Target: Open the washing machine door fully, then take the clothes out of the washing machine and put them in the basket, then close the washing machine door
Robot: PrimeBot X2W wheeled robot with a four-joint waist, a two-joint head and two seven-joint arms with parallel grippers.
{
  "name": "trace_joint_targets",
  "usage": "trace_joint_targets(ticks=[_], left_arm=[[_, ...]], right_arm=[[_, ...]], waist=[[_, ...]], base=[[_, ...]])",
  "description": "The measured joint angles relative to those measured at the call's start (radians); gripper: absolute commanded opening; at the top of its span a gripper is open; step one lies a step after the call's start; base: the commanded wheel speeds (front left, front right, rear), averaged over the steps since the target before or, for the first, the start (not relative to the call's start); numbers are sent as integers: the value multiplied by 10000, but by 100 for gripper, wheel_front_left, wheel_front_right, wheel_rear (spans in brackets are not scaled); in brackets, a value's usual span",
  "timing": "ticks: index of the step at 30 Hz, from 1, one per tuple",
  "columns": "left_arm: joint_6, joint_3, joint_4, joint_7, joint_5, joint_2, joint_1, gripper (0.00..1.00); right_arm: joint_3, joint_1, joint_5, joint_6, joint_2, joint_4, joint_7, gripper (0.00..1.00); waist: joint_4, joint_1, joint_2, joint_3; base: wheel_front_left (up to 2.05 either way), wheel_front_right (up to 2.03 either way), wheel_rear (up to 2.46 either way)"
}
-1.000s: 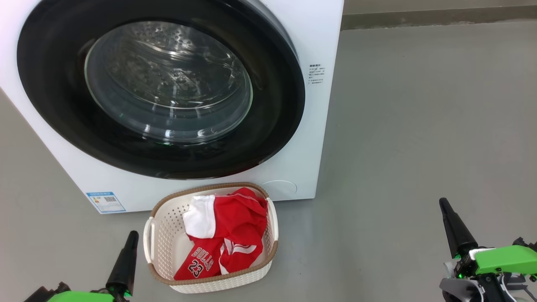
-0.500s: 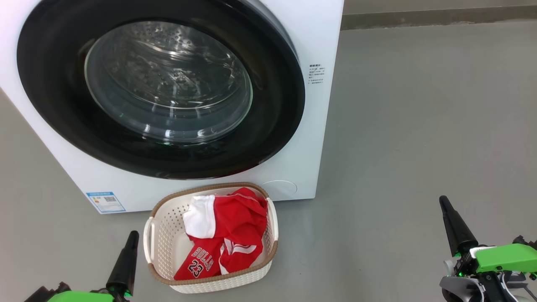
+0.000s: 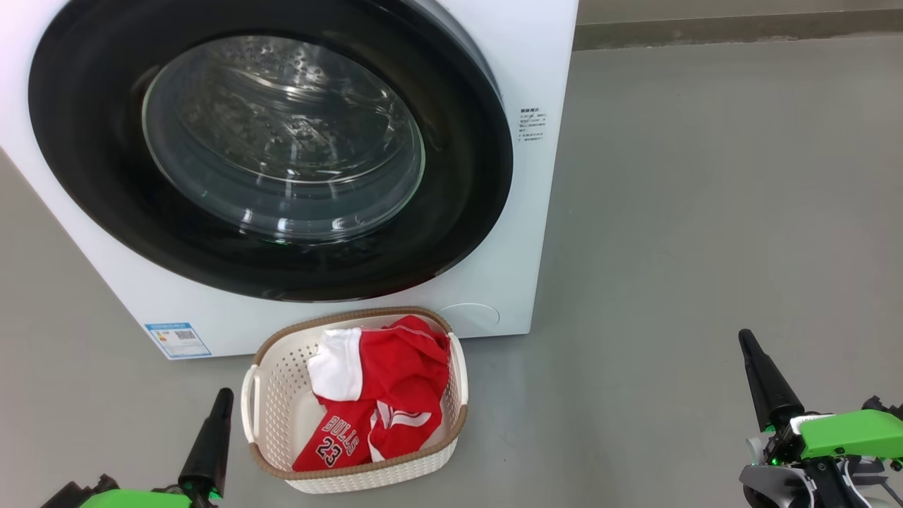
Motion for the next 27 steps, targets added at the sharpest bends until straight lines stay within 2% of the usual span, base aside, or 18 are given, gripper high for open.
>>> trace_joint_targets(ticks=[27], left_arm=[[0,17,0,2,0,-10,0,0]], right_arm=[[-25,0,0,0,2,0,2,0]], waist=[[0,0,0,0]], base=[[0,0,0]])
